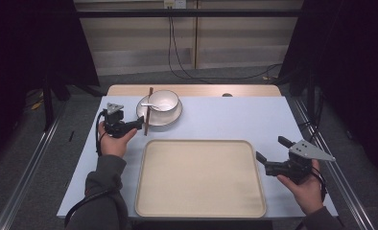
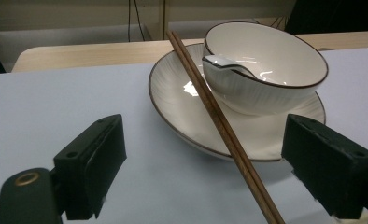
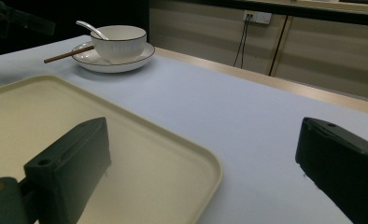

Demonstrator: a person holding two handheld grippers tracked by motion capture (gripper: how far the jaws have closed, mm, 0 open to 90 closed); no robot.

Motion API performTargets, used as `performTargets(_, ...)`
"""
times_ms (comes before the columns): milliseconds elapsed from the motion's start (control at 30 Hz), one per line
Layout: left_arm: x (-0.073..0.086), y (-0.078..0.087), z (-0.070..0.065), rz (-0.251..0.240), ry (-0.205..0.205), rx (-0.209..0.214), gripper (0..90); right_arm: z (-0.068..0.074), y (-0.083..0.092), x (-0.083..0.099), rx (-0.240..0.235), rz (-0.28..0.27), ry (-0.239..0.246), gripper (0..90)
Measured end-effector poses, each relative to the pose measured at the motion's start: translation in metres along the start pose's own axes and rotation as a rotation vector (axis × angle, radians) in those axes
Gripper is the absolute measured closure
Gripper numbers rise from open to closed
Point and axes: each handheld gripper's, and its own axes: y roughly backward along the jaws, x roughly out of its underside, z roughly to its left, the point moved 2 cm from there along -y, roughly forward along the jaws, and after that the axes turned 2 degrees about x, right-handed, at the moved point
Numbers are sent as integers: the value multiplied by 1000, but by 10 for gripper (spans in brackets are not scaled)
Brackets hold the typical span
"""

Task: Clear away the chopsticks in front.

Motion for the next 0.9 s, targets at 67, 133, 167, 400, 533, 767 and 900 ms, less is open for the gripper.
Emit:
performTargets(67, -4, -11, 2, 16, 3, -7, 192, 0, 0, 0, -7, -4, -3, 26)
performTargets(133, -6, -19, 3, 31, 2, -27, 237, -1, 0, 0, 0, -2, -6, 26)
performTargets(167, -6, -19, 3, 31, 2, -27, 256, -1, 0, 0, 0, -2, -6, 26)
performTargets(400, -11, -38, -1, 83, -19, -37, 390, -2, 2, 0, -6, -1, -14, 27)
performTargets(533, -11, -44, -3, 99, -11, -42, 426, -2, 2, 0, -12, 2, -18, 27)
performTargets(767, -8, -55, -5, 136, 47, -27, 575, -3, 3, 1, -12, 7, -9, 28)
performTargets(900, -7, -57, -4, 134, 58, -36, 640, -3, 4, 1, -15, 8, -10, 28)
